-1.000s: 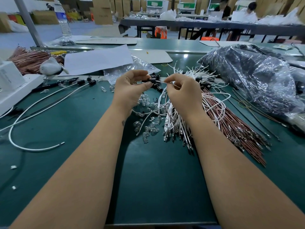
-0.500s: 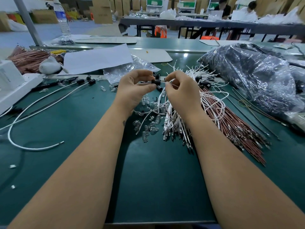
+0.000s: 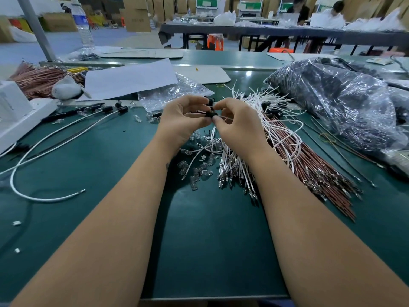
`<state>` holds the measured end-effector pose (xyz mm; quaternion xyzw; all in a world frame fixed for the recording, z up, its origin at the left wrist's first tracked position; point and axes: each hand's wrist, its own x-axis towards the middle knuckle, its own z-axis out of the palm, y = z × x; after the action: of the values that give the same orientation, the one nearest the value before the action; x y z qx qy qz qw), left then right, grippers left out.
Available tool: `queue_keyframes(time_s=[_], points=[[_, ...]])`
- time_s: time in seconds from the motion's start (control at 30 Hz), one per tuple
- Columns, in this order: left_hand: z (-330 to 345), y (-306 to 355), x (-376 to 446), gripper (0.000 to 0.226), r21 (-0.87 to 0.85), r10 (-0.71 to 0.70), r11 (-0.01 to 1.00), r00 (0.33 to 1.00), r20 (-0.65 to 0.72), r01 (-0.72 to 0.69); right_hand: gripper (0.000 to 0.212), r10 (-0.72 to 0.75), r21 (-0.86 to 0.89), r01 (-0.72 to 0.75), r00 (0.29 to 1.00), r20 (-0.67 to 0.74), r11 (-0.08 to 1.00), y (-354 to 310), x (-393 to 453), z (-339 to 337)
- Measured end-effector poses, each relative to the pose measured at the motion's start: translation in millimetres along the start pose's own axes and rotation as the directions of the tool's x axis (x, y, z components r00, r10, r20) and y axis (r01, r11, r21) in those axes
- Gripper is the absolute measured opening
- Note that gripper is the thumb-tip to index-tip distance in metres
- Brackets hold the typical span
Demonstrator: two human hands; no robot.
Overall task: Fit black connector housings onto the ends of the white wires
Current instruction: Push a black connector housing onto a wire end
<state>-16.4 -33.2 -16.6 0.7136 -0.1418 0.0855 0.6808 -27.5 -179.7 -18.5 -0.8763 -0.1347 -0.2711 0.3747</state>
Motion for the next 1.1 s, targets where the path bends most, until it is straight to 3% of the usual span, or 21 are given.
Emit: queue_keyframes(time_s=[0.13,0.37,0.5,0.57,0.67,0.77,0.87,0.93,1.0,1.1], points=[[1,0,0,0.035,0.011,0.008,1.000,1.000,0.020,-0.008,0.014,0.013,-0.049,-0.011,0.999,0.041,0.999,-1,0,-1],[1,0,1,0.019,0.096,0.079,0.993,0.995,-0.064,-0.072,0.014,-0.014,-0.137,0.023,0.998,0.062,0.990,-2,0,0],[0,-1,3,0.016,0.316,0.146,0.944,0.979,-0.144,-0.094,0.013,-0.034,-0.354,0.023,0.999,-0.026,0.935,1,2,2],[-9,-4,5,0.020,0.484,0.179,0.875,0.941,-0.288,-0.018,0.016,-0.005,-0.466,-0.044,0.995,-0.103,0.884,2,3,0],[-28,-6,7,0.028,0.571,0.178,0.800,0.837,-0.517,0.183,0.020,0.008,-0.582,-0.120,0.982,-0.191,0.805,2,2,-4],[-35,-6,6,0.033,0.669,0.197,0.669,0.790,-0.580,0.324,0.016,-0.006,-0.601,-0.115,0.981,-0.195,0.791,-3,2,-6],[-27,-3,3,0.040,0.848,0.293,0.464,0.858,-0.421,0.257,0.014,-0.002,-0.534,-0.066,0.992,-0.126,0.843,-6,2,-2],[-14,-1,4,0.042,0.907,0.350,0.420,0.914,-0.205,0.043,0.012,-0.008,-0.454,-0.027,0.997,-0.074,0.890,-9,1,0],[2,2,4,0.033,0.907,0.380,0.381,0.924,0.025,-0.181,0.010,-0.026,-0.371,0.017,0.999,-0.020,0.928,-14,1,2],[13,0,5,0.029,0.878,0.371,0.389,0.920,0.127,-0.278,0.012,-0.045,-0.349,0.044,0.999,0.006,0.936,-16,1,1]])
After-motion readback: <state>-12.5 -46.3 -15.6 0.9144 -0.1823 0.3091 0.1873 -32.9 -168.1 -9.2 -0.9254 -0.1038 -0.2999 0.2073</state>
